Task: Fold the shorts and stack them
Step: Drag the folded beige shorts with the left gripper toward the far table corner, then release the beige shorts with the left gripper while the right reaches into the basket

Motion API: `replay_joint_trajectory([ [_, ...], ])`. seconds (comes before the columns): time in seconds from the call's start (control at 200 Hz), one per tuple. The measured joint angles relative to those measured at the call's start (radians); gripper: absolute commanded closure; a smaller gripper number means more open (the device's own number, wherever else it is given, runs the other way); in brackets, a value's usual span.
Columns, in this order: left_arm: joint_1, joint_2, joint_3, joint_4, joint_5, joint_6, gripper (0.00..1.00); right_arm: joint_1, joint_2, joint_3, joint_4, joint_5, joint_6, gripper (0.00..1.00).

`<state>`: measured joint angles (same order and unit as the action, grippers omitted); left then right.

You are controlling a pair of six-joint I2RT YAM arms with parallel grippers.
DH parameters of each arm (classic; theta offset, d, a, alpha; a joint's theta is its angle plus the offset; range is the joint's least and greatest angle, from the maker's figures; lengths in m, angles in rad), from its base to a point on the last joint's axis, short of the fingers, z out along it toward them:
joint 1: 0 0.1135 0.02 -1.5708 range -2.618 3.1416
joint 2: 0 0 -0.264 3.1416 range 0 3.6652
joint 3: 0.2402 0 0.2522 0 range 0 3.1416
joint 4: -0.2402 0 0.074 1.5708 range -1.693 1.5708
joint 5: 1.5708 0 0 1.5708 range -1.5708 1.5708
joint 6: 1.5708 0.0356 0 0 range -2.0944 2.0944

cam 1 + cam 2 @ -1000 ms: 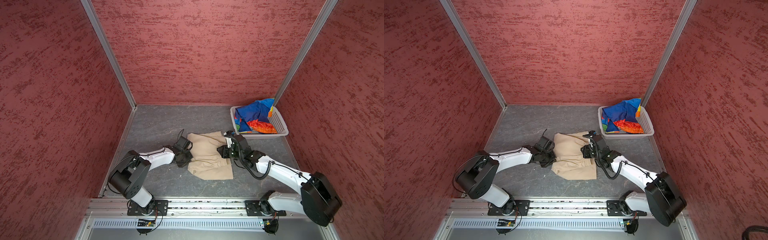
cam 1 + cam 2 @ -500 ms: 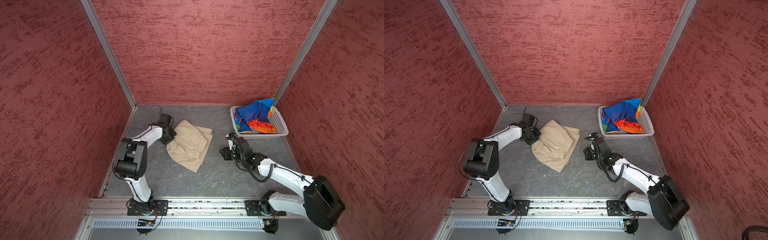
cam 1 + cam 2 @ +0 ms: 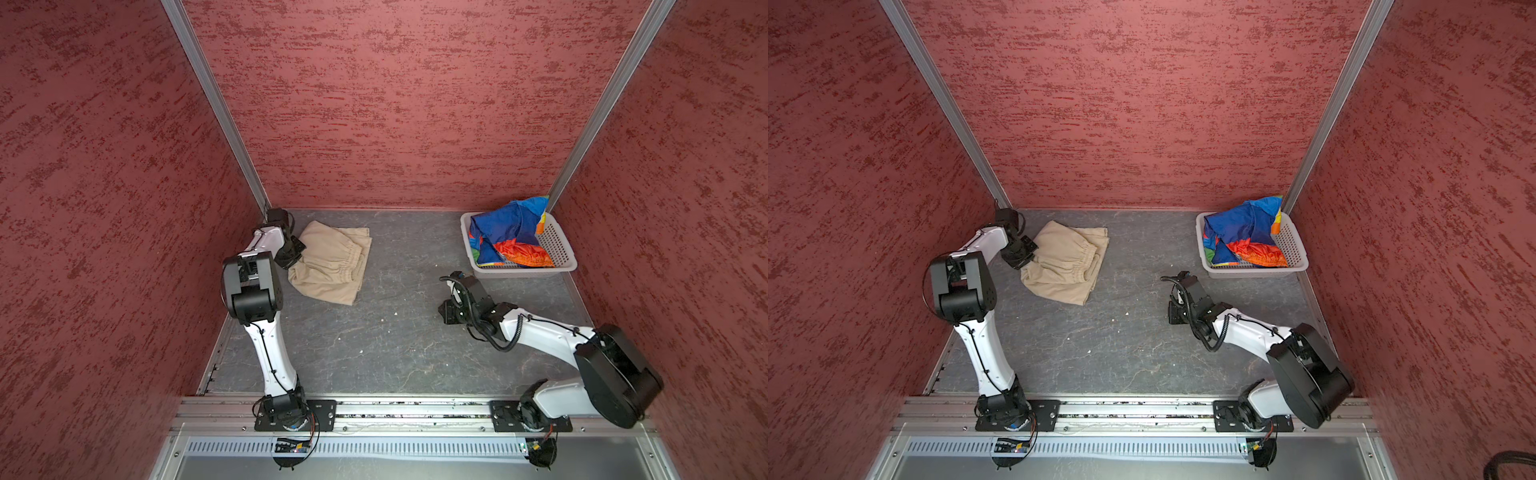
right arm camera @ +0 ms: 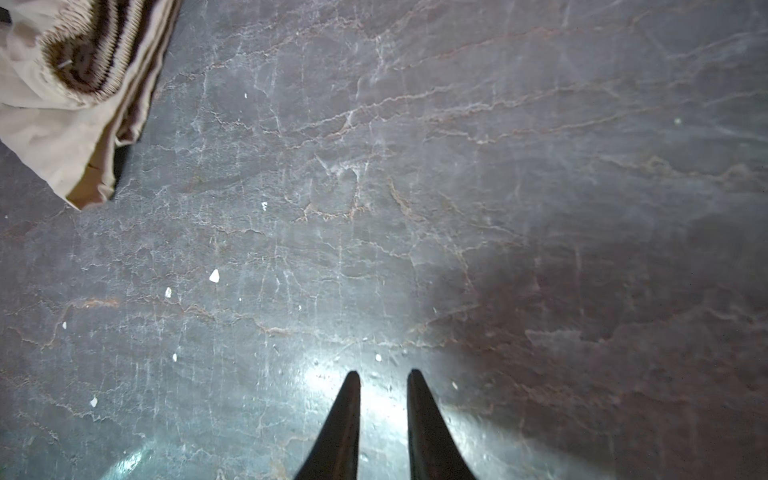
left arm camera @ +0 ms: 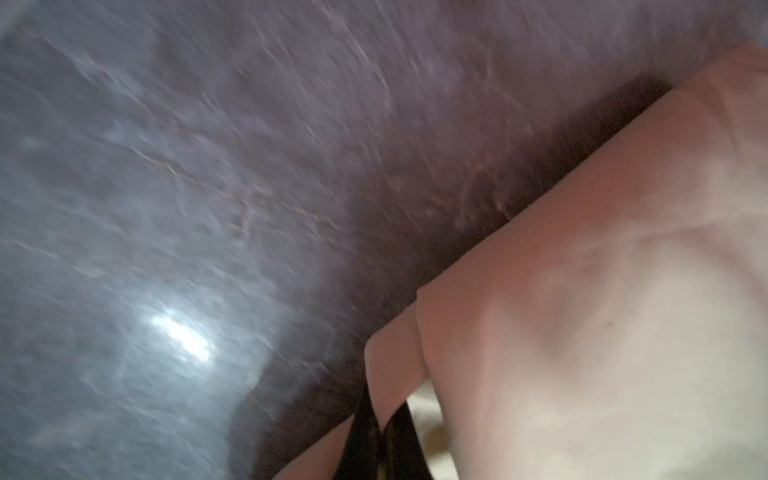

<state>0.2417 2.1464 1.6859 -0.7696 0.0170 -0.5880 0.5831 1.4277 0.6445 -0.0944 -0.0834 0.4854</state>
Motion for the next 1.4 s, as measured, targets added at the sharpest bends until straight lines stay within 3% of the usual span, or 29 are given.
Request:
replay_joint_trajectory([
  [0.22, 0.084, 0.061, 0.061, 0.005, -0.029, -0.04, 1.0, -0.006, 0.144, 0.068, 0.031, -0.018, 0.0, 0.8],
  [0.656, 0.092, 0.144, 0.157, 0.003, -0.106, -0.166, 1.0, -0.024, 0.238, 0.12, 0.059, -0.057, 0.004, 0.8],
  [0.812, 0.092, 0.146, 0.166, -0.007, -0.133, -0.19, 0.73, -0.034, 0.238, 0.12, 0.059, -0.066, 0.004, 0.8],
  [0.947, 0.092, 0.126, 0.133, -0.019, -0.147, -0.198, 0.7, -0.039, 0.218, 0.12, 0.039, -0.069, -0.006, 0.8],
  [1.027, 0.092, 0.064, 0.059, -0.023, -0.152, -0.203, 0.68, -0.063, 0.168, 0.12, 0.007, -0.073, -0.025, 0.79],
  [1.122, 0.092, -0.072, -0.048, -0.032, -0.157, -0.211, 0.53, -0.13, 0.056, 0.123, -0.044, -0.077, -0.055, 0.73],
  [1.403, 0.078, -0.626, -0.208, -0.018, -0.193, -0.219, 0.47, -0.307, -0.211, 0.264, -0.171, -0.001, -0.103, 0.39],
])
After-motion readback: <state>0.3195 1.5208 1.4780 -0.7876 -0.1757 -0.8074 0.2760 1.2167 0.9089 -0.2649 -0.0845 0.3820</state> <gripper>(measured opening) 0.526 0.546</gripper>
